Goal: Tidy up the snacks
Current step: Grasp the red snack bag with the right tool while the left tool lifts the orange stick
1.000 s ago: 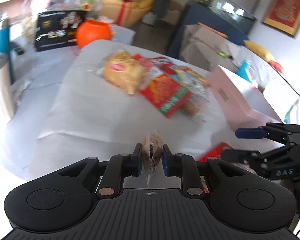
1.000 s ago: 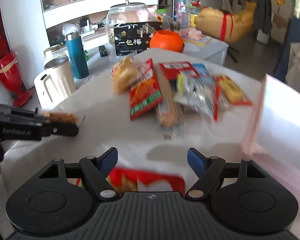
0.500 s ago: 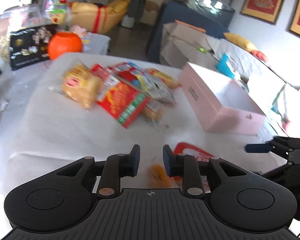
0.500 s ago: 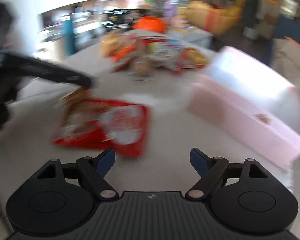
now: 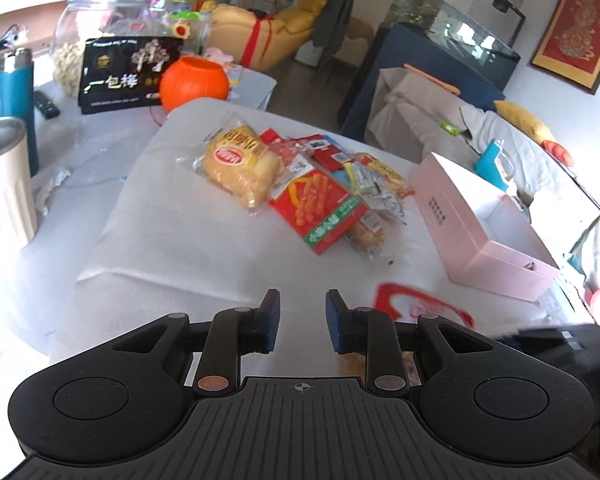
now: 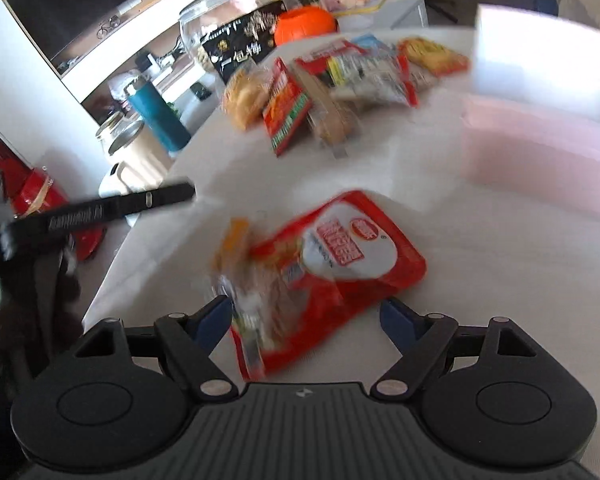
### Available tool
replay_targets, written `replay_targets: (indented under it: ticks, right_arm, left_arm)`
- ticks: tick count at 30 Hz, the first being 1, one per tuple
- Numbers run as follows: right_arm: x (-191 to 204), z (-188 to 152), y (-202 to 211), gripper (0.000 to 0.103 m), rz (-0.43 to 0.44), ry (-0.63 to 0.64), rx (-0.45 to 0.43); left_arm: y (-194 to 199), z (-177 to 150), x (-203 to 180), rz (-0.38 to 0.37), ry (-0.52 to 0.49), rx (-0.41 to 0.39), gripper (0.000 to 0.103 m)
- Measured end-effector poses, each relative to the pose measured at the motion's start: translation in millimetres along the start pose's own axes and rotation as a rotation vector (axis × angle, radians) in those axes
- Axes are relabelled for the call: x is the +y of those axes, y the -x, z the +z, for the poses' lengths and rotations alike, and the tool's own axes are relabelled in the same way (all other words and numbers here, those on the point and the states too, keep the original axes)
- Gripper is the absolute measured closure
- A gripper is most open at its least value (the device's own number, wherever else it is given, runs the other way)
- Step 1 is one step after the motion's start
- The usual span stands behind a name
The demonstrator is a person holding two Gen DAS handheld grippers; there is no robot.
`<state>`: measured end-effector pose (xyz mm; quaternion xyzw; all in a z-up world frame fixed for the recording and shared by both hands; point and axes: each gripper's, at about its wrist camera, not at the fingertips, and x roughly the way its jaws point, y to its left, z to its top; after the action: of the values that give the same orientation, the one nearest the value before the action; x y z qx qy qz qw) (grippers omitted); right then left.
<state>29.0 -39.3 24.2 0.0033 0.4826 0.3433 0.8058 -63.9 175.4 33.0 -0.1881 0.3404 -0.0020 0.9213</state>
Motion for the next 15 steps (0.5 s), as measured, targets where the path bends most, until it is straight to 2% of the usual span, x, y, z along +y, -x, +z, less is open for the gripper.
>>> replay_targets:
  ticks: [3,7,10,11,13,15]
  right_arm:
    - [8,14,-17,0.021,-0.056,-0.004,-0.046]
    - [29,25,-42,0.019,-0.212,0.092,-0.102]
    - [40,26,-54,0.005,-0.246,0.162,-0.1]
    - [42,24,-56,0.004,-0.258,0.188,-0.106]
    - [42,21,-55,0.006,-0.255,0.217,-0.125]
    - [36,18,-48,0.015,-0.239,0.223,-0.126]
  left_arm:
    - [2,-2,5,0.022,0.009,0.001,0.075]
    - [7,-5,7,0.024,-0.002,0.013,0.075]
    - [9,-8,-1,0.0,-0.04,0.032,0.075]
    - [9,-9,-5,-0.011,-0.063,0.041,0.075]
    - [9,-12,-17,-0.031,-0.124,0.063,0.075]
    - [7,-16,-28,-0.035,-0.171,0.084,0.075]
